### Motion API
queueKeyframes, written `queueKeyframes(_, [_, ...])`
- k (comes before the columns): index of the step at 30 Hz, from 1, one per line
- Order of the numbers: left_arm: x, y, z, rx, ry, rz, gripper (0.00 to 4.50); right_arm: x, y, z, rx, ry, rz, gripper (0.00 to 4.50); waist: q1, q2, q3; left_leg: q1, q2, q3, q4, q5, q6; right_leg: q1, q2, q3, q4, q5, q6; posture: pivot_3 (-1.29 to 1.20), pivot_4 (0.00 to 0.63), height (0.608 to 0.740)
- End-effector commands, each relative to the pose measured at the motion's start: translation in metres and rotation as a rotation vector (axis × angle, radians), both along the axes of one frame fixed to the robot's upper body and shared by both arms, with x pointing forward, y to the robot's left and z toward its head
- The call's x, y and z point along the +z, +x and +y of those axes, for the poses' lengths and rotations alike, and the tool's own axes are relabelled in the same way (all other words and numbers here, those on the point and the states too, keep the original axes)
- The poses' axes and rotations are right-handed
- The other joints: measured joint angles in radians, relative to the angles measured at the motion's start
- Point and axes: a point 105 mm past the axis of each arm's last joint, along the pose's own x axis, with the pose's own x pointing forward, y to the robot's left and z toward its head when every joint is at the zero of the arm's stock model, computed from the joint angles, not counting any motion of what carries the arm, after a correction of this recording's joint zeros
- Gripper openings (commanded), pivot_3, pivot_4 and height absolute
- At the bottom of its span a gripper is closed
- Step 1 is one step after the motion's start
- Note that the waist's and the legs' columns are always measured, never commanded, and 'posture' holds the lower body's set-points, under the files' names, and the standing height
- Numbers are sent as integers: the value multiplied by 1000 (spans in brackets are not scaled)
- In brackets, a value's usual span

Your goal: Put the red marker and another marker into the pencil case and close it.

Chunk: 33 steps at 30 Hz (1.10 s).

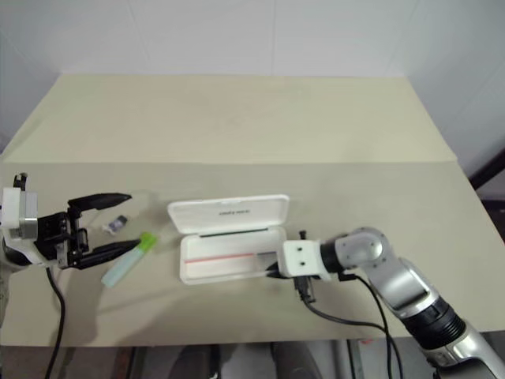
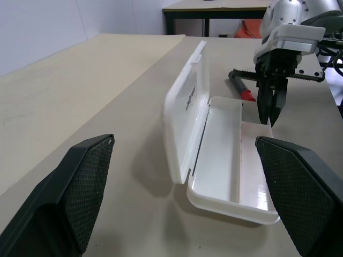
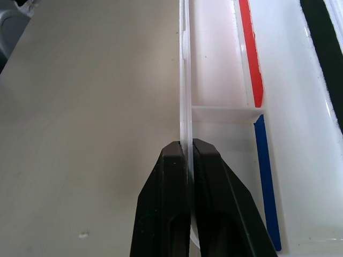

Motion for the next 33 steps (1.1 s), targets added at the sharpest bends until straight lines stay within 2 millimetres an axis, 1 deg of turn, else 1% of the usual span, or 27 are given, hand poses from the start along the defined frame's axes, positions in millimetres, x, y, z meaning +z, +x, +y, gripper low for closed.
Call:
queueKeyframes(1, [10,-2,-4,-17,-7,-49,4500,12,3,0,5,28,-35,861,0,0,0,0,0,0,0,0,0,0,0,0,0,0,0,0,150,740])
queueKeyframes(2, [10,-2,-5,-18,-8,-50,4500,12,3,-1,6,28,-34,1148,0,0,0,0,0,0,0,0,0,0,0,0,0,0,0,0,150,740])
queueKeyframes(11, [11,1,-8,-29,-17,-57,4500,19,3,-6,15,29,-56,4324,0,0,0,0,0,0,0,0,0,0,0,0,0,0,0,0,150,740])
queueKeyframes(12, [11,1,-9,-32,-18,-58,4500,20,3,-7,16,35,-59,4464,0,0,0,0,0,0,0,0,0,0,0,0,0,0,0,0,150,740])
queueKeyframes(17, [10,2,-13,-47,-24,-59,4500,26,3,-12,17,45,-71,4464,0,0,0,0,0,0,0,0,0,0,0,0,0,0,0,0,150,740])
queueKeyframes(19, [10,2,-14,-55,-27,-59,4500,28,4,-17,12,30,-78,4464,1,0,0,0,0,0,0,0,0,0,0,0,0,0,0,0,150,740])
queueKeyframes(26, [10,4,-20,-73,-40,-65,4500,30,14,-51,-13,-114,-84,4464,1,0,0,0,0,0,0,0,0,0,0,0,0,0,0,0,150,740])
queueKeyframes(30, [8,2,-21,-75,-52,-69,4500,31,25,-75,-41,-199,-96,4464,-1,0,0,0,0,0,0,0,0,1,0,0,0,0,0,0,150,740])
queueKeyframes(33, [7,-1,-22,-75,-69,-70,4500,35,36,-86,-63,-228,-113,4464,-1,0,0,1,0,0,0,0,0,1,0,0,0,0,0,0,150,740])
